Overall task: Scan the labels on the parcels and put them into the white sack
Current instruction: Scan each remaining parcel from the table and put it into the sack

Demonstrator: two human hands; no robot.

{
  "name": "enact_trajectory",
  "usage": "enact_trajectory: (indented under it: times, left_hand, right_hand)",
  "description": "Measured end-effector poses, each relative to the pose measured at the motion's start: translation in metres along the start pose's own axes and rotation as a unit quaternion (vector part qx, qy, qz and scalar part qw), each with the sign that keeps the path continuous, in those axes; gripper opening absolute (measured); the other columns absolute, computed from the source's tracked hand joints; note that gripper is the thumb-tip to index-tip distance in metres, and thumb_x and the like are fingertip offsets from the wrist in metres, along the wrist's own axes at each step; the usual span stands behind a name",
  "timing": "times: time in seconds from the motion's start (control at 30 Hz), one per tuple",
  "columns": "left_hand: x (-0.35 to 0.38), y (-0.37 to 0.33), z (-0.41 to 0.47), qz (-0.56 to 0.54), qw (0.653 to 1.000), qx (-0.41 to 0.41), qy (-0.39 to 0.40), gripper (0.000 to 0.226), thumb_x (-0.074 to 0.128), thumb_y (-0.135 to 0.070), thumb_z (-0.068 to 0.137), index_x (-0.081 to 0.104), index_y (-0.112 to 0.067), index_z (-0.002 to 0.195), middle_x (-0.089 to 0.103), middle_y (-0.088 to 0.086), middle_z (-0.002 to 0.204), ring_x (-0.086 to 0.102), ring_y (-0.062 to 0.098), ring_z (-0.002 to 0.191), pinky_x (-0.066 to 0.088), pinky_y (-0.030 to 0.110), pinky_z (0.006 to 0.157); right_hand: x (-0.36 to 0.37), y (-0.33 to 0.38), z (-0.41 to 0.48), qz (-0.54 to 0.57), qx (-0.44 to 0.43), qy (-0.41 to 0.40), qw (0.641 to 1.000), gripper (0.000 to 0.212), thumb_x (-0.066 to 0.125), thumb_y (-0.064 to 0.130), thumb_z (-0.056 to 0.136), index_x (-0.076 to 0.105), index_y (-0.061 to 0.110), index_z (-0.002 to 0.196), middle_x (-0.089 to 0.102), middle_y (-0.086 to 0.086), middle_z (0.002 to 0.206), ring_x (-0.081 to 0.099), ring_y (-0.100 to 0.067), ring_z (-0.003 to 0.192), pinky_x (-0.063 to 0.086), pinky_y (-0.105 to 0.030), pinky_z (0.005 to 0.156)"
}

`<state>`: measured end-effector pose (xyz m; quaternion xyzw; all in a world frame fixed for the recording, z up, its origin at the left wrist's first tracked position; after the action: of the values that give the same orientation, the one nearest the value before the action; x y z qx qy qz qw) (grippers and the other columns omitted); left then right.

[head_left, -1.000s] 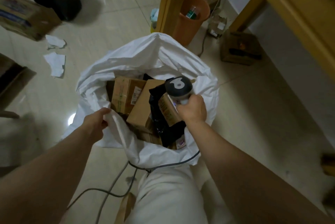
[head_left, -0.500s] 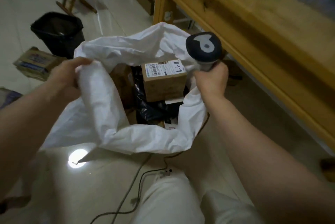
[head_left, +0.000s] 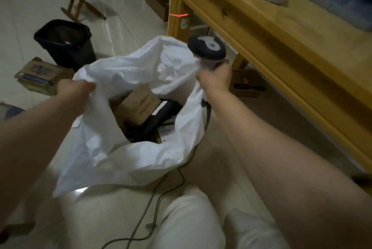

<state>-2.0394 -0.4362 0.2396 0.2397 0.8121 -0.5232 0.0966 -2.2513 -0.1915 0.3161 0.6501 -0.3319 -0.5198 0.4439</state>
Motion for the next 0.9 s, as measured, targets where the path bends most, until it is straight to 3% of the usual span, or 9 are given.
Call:
enact_trajectory:
  times: [0.07, 0.13, 0.23, 0.33, 0.4, 0.53, 0.63, 0.7, 0.9]
  left_hand:
    - [-0.004, -0.014, 0.009, -0.035, 0.999, 0.023, -0.013, 0.060, 0.073, -0.033, 0.081, 0.050, -0.007, 0.131, 0.057, 0.012, 0.122, 0.057, 0.032, 0.107, 0.047, 0.043, 0.086]
    - [-0.009, -0.011, 0.009, -0.039, 0.999, 0.032, -0.013, 0.059, 0.074, -0.032, 0.078, 0.053, -0.007, 0.127, 0.059, 0.012, 0.118, 0.058, 0.032, 0.103, 0.046, 0.039, 0.080]
    - [-0.015, 0.038, 0.001, 0.044, 0.999, -0.006, 0.026, 0.055, 0.074, -0.025, 0.080, 0.054, 0.003, 0.122, 0.060, 0.024, 0.117, 0.061, 0.038, 0.100, 0.048, 0.039, 0.073]
    - [-0.006, 0.079, -0.004, 0.060, 0.994, -0.054, 0.075, 0.041, 0.075, -0.013, 0.081, 0.052, 0.004, 0.111, 0.058, 0.028, 0.118, 0.058, 0.036, 0.093, 0.049, 0.042, 0.079]
    - [0.001, 0.074, -0.003, 0.037, 0.997, -0.044, 0.051, 0.041, 0.071, -0.014, 0.085, 0.052, 0.002, 0.118, 0.057, 0.025, 0.122, 0.058, 0.038, 0.105, 0.050, 0.044, 0.088]
    - [0.009, 0.014, 0.000, 0.033, 0.998, 0.029, 0.037, 0.043, 0.048, -0.026, 0.099, 0.042, -0.003, 0.135, 0.051, 0.014, 0.122, 0.049, 0.033, 0.121, 0.041, 0.038, 0.096]
    - [0.007, -0.036, -0.006, -0.031, 0.988, 0.149, 0.021, 0.037, 0.059, -0.027, 0.093, 0.058, -0.009, 0.125, 0.058, 0.008, 0.110, 0.056, 0.024, 0.102, 0.046, 0.034, 0.083]
    - [0.006, -0.040, -0.011, -0.025, 0.985, 0.167, 0.033, 0.032, 0.063, -0.027, 0.091, 0.063, -0.013, 0.119, 0.059, 0.005, 0.106, 0.057, 0.023, 0.095, 0.049, 0.035, 0.084]
    - [0.010, 0.058, -0.015, 0.062, 0.994, 0.050, 0.072, 0.036, 0.068, 0.002, 0.081, 0.060, 0.008, 0.116, 0.060, 0.028, 0.111, 0.059, 0.042, 0.101, 0.051, 0.049, 0.090]
  right_hand:
    - [0.004, 0.028, -0.004, 0.039, -0.087, -0.007, 0.995, 0.032, 0.070, -0.001, 0.070, 0.053, 0.026, 0.078, 0.058, 0.010, 0.079, 0.058, 0.005, 0.073, 0.051, -0.022, 0.067]
    - [0.010, 0.027, -0.010, -0.002, -0.110, 0.012, 0.994, 0.030, 0.069, 0.001, 0.072, 0.063, 0.018, 0.095, 0.065, 0.002, 0.092, 0.063, -0.004, 0.091, 0.052, -0.023, 0.081]
    - [0.013, -0.021, -0.018, -0.122, 0.016, 0.059, 0.991, 0.045, 0.070, 0.006, 0.079, 0.057, 0.011, 0.122, 0.063, -0.009, 0.120, 0.058, -0.028, 0.115, 0.048, -0.036, 0.096]
    - [0.003, -0.055, -0.024, -0.177, 0.087, 0.045, 0.979, 0.038, 0.067, 0.005, 0.082, 0.056, 0.006, 0.119, 0.061, -0.014, 0.121, 0.056, -0.033, 0.115, 0.047, -0.038, 0.096]
    - [-0.004, -0.051, -0.017, -0.165, 0.088, 0.023, 0.982, 0.034, 0.064, 0.006, 0.085, 0.055, 0.008, 0.118, 0.060, -0.012, 0.121, 0.055, -0.031, 0.116, 0.044, -0.037, 0.096]
    - [-0.012, 0.001, 0.004, -0.105, -0.009, -0.006, 0.994, 0.021, 0.061, 0.005, 0.087, 0.053, 0.019, 0.100, 0.058, -0.002, 0.103, 0.053, -0.019, 0.106, 0.038, -0.027, 0.086]
    - [-0.014, 0.030, 0.005, -0.076, -0.111, -0.043, 0.990, 0.026, 0.061, 0.001, 0.081, 0.048, 0.023, 0.086, 0.053, 0.009, 0.084, 0.052, -0.012, 0.093, 0.038, -0.023, 0.081]
    - [-0.010, 0.023, 0.002, -0.092, -0.127, -0.029, 0.987, 0.025, 0.063, 0.002, 0.083, 0.049, 0.022, 0.087, 0.056, 0.009, 0.089, 0.057, -0.015, 0.098, 0.040, -0.024, 0.082]
    - [-0.009, -0.076, -0.021, -0.205, 0.063, 0.024, 0.977, 0.025, 0.063, 0.007, 0.087, 0.060, 0.007, 0.111, 0.063, -0.014, 0.116, 0.058, -0.033, 0.109, 0.043, -0.032, 0.084]
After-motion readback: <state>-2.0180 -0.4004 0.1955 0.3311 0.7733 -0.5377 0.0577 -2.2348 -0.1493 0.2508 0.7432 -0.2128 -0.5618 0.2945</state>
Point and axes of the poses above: each hand's wrist, its own z-axis towards the middle knuckle, its own x-axis out of the palm, y = z × x, the point moved 4 cm from there along z, towards the middle knuckle
